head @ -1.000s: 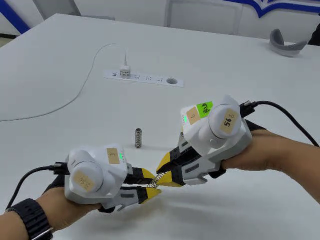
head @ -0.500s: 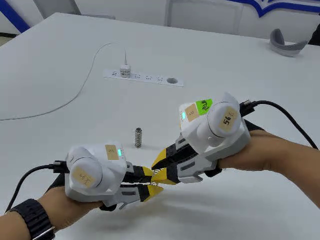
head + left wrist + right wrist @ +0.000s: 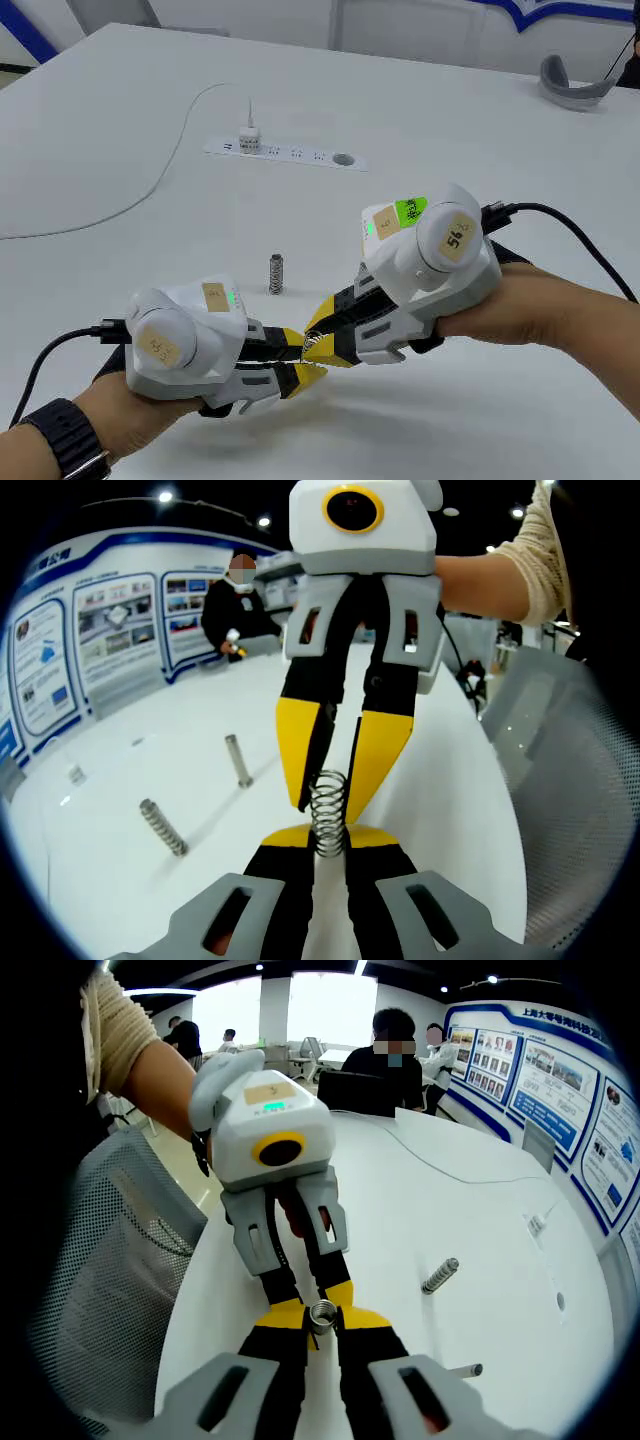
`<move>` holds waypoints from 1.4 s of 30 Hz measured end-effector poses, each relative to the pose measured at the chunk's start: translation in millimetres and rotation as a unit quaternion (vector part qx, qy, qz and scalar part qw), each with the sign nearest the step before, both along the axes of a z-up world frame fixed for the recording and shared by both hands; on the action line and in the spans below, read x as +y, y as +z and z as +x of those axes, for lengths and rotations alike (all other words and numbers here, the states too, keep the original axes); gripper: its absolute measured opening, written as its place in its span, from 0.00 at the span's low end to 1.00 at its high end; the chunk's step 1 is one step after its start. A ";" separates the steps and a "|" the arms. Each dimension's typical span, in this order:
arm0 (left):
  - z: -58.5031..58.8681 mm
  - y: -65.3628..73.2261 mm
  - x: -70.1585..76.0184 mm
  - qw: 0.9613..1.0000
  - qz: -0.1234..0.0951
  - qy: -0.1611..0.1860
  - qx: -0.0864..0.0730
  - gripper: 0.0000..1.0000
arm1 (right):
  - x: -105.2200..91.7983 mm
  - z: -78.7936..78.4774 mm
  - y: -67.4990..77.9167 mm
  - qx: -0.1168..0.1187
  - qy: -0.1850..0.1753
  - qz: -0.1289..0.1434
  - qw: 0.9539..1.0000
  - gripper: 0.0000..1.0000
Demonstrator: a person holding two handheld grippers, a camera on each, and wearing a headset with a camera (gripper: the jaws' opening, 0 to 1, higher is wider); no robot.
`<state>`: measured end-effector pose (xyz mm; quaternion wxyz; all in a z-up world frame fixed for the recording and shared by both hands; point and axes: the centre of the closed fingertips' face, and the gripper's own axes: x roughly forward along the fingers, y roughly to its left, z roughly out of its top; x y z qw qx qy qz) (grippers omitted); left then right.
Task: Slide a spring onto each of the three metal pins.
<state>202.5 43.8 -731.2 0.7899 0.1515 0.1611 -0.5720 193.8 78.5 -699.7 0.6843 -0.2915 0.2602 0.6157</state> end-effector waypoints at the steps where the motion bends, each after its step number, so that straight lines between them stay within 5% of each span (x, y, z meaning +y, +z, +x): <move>1: 0.1 0.1 0.0 1.000 0.000 0.000 0.000 0.11 | 0.1 0.0 0.0 0.001 0.000 0.001 1.000 0.12; 23: 8.2 3.0 5.2 0.999 -0.016 0.031 0.011 0.25 | -11.4 13.3 7.0 -0.005 -0.032 0.004 0.999 0.12; 42: 12.8 2.0 10.7 0.997 -0.026 0.060 0.027 0.40 | -47.3 54.2 28.4 -0.030 -0.111 0.011 0.993 0.12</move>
